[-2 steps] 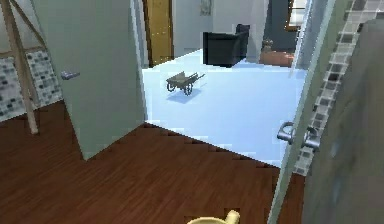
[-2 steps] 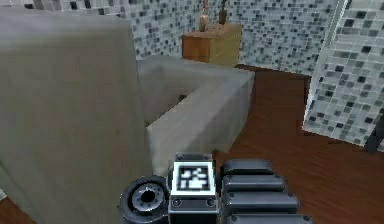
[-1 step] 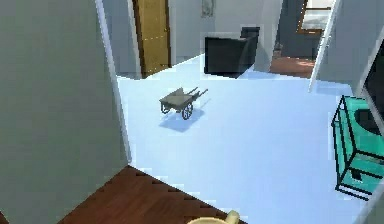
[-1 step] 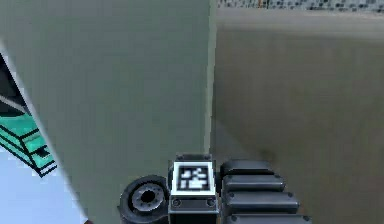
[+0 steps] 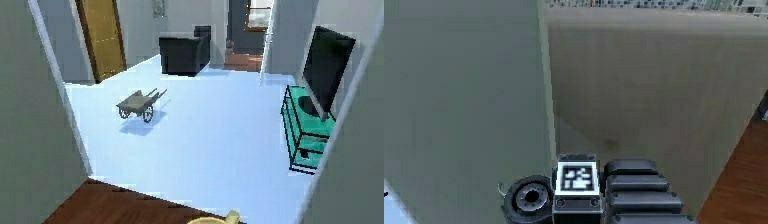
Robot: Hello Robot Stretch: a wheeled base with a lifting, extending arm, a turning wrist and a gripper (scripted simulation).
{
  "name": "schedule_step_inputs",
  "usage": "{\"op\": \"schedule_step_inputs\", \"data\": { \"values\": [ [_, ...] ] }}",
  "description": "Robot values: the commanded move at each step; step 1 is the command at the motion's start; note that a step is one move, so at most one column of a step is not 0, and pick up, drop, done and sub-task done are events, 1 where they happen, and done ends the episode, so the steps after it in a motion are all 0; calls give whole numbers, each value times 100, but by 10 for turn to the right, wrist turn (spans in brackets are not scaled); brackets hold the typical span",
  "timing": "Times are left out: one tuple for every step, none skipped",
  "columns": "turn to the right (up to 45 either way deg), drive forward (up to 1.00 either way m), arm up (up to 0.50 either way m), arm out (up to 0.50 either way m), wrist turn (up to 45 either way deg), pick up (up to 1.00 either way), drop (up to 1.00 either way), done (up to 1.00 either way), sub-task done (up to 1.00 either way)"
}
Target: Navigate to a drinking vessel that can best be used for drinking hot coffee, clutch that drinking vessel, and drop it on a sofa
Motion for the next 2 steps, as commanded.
{"op": "schedule_step_inputs", "data": {
  "values": [
    [0,100,0,0,0,0,0,0,0],
    [0,100,0,0,0,0,0,0,0]
  ]
}}
